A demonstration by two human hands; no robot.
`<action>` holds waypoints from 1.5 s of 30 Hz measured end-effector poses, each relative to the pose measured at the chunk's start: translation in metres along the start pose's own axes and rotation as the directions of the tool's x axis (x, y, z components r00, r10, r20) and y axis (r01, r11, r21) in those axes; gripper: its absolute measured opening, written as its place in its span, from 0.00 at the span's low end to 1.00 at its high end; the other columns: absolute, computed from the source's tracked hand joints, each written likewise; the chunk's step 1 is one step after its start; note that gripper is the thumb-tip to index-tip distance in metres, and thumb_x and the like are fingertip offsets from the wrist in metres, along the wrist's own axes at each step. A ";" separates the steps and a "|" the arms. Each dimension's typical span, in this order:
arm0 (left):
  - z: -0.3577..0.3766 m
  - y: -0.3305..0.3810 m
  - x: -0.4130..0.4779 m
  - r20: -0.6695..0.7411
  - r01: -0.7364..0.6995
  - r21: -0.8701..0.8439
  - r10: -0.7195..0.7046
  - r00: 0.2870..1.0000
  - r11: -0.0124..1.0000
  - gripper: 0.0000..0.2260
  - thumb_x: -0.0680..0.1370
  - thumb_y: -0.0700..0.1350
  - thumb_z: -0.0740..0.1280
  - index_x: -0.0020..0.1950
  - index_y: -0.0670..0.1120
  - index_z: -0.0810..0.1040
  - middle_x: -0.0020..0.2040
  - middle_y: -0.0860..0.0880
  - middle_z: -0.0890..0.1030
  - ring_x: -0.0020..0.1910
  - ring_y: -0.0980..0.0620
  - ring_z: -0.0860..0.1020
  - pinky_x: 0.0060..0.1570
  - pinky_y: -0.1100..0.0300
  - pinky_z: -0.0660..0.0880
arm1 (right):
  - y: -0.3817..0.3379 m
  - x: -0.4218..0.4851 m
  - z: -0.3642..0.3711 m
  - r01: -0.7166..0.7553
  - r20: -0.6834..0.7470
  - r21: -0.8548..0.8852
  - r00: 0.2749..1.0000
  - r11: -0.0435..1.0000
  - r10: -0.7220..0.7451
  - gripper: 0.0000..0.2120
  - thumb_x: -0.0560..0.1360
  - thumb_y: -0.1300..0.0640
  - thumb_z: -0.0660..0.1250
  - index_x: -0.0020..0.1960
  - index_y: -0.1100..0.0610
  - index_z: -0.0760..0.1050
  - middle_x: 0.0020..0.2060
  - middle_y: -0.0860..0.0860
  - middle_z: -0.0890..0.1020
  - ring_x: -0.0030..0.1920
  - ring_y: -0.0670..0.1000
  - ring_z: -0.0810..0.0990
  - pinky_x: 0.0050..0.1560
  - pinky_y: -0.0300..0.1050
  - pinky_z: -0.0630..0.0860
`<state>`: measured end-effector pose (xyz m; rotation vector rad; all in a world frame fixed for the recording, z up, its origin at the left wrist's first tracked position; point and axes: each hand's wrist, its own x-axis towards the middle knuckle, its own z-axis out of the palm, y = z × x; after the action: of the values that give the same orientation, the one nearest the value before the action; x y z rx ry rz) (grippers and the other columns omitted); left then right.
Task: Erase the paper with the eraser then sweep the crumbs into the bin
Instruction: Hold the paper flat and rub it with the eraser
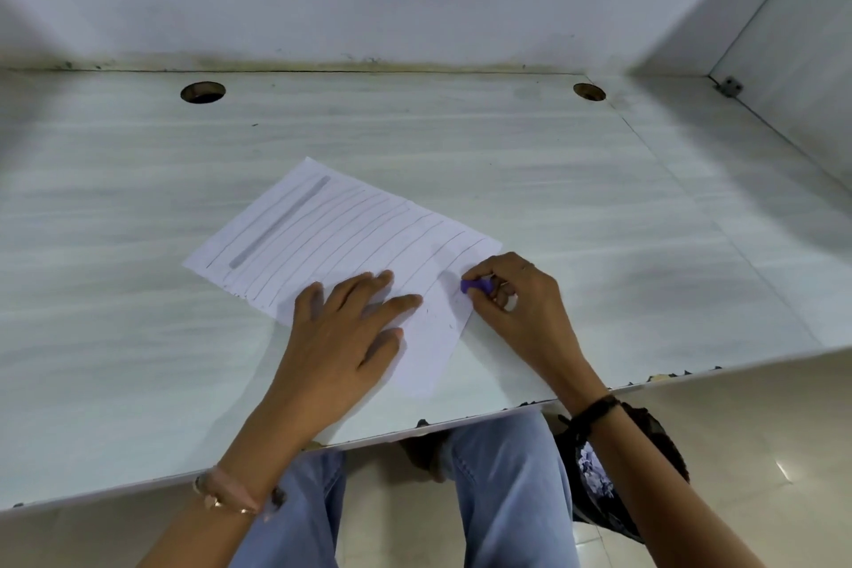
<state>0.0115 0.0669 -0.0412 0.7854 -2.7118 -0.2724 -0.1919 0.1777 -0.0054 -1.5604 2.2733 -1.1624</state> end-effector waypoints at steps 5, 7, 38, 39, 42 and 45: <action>-0.013 0.008 0.021 -0.031 0.032 -0.039 -0.033 0.999 0.999 0.26 0.75 0.71 0.51 0.63 0.59 0.75 0.62 0.54 0.74 0.63 0.52 0.72 0.61 0.46 0.63 | -0.006 -0.004 -0.001 0.028 0.052 0.003 0.998 1.000 -0.028 0.06 0.70 0.65 0.70 0.43 0.55 0.80 0.37 0.46 0.79 0.37 0.47 0.74 0.39 0.33 0.71; -0.013 0.012 0.039 0.062 0.015 -0.013 -0.014 0.998 1.000 0.33 0.72 0.76 0.50 0.69 0.60 0.70 0.72 0.53 0.68 0.73 0.50 0.63 0.70 0.39 0.54 | -0.008 -0.003 -0.003 0.019 0.070 0.003 0.997 1.000 -0.020 0.07 0.69 0.66 0.70 0.42 0.55 0.80 0.36 0.45 0.78 0.36 0.45 0.73 0.38 0.32 0.70; 0.016 0.014 0.054 0.217 -0.068 0.041 0.057 0.975 0.997 0.39 0.72 0.77 0.48 0.78 0.63 0.39 0.80 0.55 0.38 0.78 0.54 0.36 0.71 0.35 0.33 | -0.012 0.024 -0.011 0.004 0.125 -0.075 0.992 0.997 0.005 0.08 0.65 0.66 0.73 0.39 0.54 0.82 0.34 0.47 0.79 0.34 0.43 0.74 0.36 0.30 0.68; 0.015 0.014 0.054 0.223 -0.066 0.042 0.055 0.973 0.997 0.39 0.72 0.76 0.47 0.78 0.63 0.39 0.80 0.55 0.37 0.78 0.54 0.36 0.71 0.35 0.32 | -0.014 0.021 -0.009 0.045 0.184 -0.077 0.982 0.996 -0.030 0.08 0.65 0.66 0.73 0.40 0.55 0.82 0.34 0.47 0.79 0.34 0.43 0.74 0.37 0.29 0.68; 0.014 0.013 0.054 0.235 -0.070 0.047 0.057 0.970 0.996 0.39 0.71 0.76 0.43 0.78 0.63 0.38 0.79 0.55 0.37 0.78 0.54 0.36 0.72 0.35 0.33 | -0.014 0.017 -0.008 0.046 0.233 -0.056 0.972 0.997 -0.032 0.08 0.65 0.66 0.73 0.40 0.55 0.83 0.33 0.44 0.78 0.34 0.41 0.75 0.37 0.28 0.68; 0.015 0.012 0.054 0.235 -0.081 0.035 0.070 0.969 0.996 0.38 0.71 0.75 0.39 0.78 0.62 0.38 0.79 0.55 0.37 0.78 0.54 0.35 0.72 0.34 0.34 | -0.008 0.026 -0.012 -0.048 0.099 -0.053 0.994 0.997 0.053 0.08 0.65 0.67 0.73 0.39 0.54 0.82 0.34 0.47 0.79 0.34 0.43 0.74 0.36 0.29 0.69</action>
<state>-0.0427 0.0484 -0.0393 0.6988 -2.9705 -0.3057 -0.2040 0.1604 0.0163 -1.5329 2.2803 -0.9978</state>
